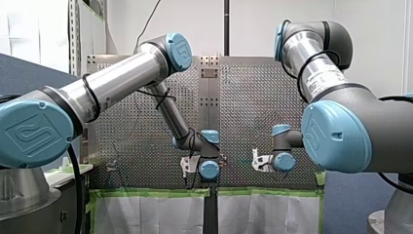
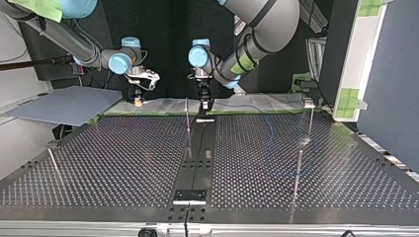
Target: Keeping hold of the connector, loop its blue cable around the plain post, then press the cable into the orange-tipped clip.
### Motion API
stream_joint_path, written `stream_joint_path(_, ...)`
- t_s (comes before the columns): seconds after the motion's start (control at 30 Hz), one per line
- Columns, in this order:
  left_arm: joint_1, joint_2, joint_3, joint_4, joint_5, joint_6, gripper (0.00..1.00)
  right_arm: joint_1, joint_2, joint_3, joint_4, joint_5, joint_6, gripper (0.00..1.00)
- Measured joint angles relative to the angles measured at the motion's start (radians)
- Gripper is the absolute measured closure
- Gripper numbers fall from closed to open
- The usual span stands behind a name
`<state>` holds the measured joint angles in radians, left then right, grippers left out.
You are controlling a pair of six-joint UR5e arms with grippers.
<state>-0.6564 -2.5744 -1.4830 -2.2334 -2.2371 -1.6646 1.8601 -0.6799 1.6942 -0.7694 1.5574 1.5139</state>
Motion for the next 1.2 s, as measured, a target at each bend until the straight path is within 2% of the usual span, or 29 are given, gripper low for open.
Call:
stream_joint_path(0.23,0.011,-0.025,0.018,-0.021,0.013,0.001,1.0,-0.01,0.002,-0.018,0.016,-0.004,0.004,1.0)
stream_joint_path(0.57,0.034,-0.103,0.108,-0.106,0.011,-0.013,1.0,-0.029,0.003,-0.036,0.026,-0.006,0.006,1.0)
stream_joint_path(1.0,0.082,-0.109,0.207,-0.19,0.04,-0.019,1.0,-0.051,0.018,-0.08,0.037,-0.028,0.005,1.0)
stream_joint_path(1.2,0.095,-0.109,0.224,-0.209,0.049,-0.02,1.0,-0.054,0.058,-0.12,0.069,-0.034,-0.012,1.0)
